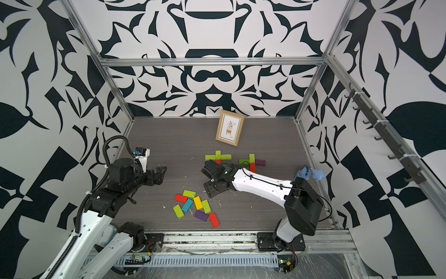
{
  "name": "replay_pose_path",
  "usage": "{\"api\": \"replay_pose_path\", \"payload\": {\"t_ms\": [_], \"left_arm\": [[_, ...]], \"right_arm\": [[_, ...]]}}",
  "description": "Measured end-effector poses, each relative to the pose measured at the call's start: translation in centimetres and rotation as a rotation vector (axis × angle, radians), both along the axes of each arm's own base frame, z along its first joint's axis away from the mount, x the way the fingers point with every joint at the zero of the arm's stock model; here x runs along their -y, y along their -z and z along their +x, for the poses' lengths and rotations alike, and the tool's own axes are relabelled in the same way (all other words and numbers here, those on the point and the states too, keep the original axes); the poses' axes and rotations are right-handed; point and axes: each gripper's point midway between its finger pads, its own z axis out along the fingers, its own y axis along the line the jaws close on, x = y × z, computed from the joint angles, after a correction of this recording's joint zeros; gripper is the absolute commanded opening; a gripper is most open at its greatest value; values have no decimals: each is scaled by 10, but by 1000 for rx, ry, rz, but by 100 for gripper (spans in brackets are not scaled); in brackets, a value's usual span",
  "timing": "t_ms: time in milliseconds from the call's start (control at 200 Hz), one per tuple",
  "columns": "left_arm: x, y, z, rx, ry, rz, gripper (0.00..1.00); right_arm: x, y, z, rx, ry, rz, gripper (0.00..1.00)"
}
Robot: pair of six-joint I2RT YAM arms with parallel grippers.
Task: Assemble the letter t with building blocks
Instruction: Pick up the building block from the center of the board.
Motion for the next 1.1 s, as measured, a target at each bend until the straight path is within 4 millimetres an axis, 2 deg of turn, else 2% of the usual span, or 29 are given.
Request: {"api": "replay_pose_path", "payload": {"t_ms": [155, 470, 760, 1100], "left_arm": [[0, 0, 0, -1, -2, -3, 100], [1, 0, 0, -2, 0, -7, 100], [1, 0, 0, -2, 1, -6, 100], [1, 0, 0, -2, 1, -6, 100]], "right_arm": [[-10, 6, -7, -20, -6, 13, 71], [-21, 41, -28, -88, -43, -55, 64], [-25, 52, -38, -118, -52, -72, 56], [-33, 70, -55, -180, -87, -94, 56]]}}
